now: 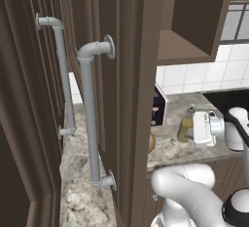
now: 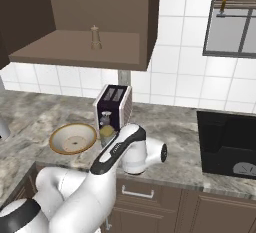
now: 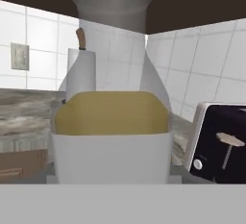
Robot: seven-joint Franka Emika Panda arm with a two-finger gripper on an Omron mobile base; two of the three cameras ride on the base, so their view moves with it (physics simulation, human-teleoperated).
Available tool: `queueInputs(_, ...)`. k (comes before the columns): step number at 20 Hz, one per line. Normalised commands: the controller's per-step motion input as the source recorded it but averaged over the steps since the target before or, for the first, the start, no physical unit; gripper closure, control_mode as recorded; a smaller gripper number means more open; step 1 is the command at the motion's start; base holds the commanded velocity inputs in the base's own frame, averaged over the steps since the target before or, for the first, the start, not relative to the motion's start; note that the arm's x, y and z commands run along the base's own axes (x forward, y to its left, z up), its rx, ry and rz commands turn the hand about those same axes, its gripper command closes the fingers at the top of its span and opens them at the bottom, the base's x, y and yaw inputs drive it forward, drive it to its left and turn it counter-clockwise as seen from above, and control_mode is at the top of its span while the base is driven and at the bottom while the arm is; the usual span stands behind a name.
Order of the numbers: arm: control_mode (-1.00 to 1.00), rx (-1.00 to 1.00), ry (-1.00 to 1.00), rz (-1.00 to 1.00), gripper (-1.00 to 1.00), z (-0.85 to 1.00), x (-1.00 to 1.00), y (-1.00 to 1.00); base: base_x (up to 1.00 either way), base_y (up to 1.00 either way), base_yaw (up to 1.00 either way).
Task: Retrieve the bottle and the shaker from the cabinet and place them next to the mixing bowl on the counter. Then add garlic from the fridge to the mixing bowl.
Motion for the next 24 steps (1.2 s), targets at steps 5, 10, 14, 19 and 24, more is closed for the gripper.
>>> queueInputs(5,-1.00,0.00,0.00,0.09,1.00,-0.41,0.45,0.08,0.00,0.00,0.00)
queueInputs(10,-1.00,0.01,0.00,0.09,1.00,-0.35,0.46,0.06,0.00,0.00,0.00)
queueInputs(14,-1.00,0.03,0.00,0.09,1.00,-0.23,0.46,0.04,0.00,0.00,0.00)
queueInputs(19,-1.00,0.03,0.00,0.09,1.00,-0.27,0.37,0.01,0.00,0.00,0.00)
queueInputs(24,-1.00,0.01,0.03,0.00,1.00,-0.47,0.30,0.00,0.00,0.00,0.00)
